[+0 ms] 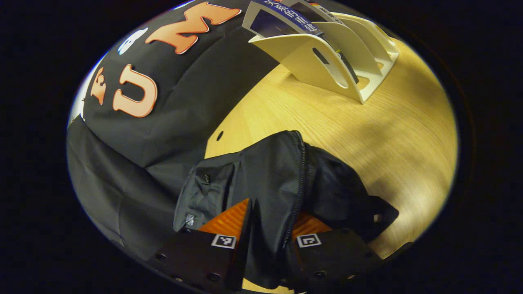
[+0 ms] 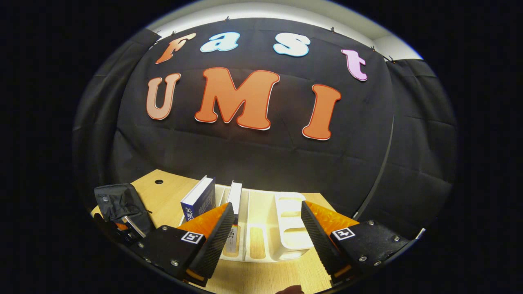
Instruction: Open the schoolbag, grab two books from the bookshelf and put them into the schoolbag.
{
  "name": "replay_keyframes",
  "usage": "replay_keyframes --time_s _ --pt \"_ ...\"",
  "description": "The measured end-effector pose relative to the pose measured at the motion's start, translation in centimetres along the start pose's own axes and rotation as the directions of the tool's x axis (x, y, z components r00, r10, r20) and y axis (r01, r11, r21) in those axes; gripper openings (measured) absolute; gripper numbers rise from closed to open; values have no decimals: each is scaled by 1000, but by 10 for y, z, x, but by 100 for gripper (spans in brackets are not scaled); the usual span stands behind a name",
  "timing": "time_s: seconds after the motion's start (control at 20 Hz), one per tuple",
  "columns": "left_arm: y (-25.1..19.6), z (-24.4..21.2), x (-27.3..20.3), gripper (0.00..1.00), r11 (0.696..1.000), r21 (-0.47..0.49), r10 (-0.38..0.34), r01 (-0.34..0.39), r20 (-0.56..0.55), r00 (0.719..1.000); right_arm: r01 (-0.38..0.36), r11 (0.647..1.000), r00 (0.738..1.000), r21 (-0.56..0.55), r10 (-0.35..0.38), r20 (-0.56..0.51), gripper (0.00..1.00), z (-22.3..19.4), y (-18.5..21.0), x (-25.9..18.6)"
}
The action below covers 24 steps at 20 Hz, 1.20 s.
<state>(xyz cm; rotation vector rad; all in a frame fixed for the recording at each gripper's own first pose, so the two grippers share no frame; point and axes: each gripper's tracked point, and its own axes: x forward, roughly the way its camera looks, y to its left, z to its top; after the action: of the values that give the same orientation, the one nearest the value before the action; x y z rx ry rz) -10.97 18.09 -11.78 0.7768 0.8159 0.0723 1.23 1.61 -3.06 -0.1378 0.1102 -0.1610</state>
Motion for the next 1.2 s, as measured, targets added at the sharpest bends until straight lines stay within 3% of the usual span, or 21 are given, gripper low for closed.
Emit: replay_keyframes --time_s 0.05,0.2,0.4,0.55,0.85,1.2 --pt "1 1 -2 25 1000 -8 -24 24 -4 1000 4 1000 1000 -2 -4 -7 98 -2 0 -5" --pt "3 2 -5 15 994 -56 -96 93 -44 994 10 1000 1000 -6 -10 -22 98 -5 -3 -11" --pt "20 10 -13 10 986 -94 -143 136 -77 987 -27 1000 999 9 27 -27 98 -2 -5 -8" --pt "32 14 -23 8 984 -105 -151 141 -91 984 -85 996 995 21 86 -41 98 -4 -1 -1" --pt "42 24 -42 7 955 -169 -264 244 -109 958 -199 980 978 24 200 -63 98 -3 4 3" --pt "67 35 -44 7 903 -219 -398 369 -104 911 -251 968 960 20 252 -120 98 1 16 14"
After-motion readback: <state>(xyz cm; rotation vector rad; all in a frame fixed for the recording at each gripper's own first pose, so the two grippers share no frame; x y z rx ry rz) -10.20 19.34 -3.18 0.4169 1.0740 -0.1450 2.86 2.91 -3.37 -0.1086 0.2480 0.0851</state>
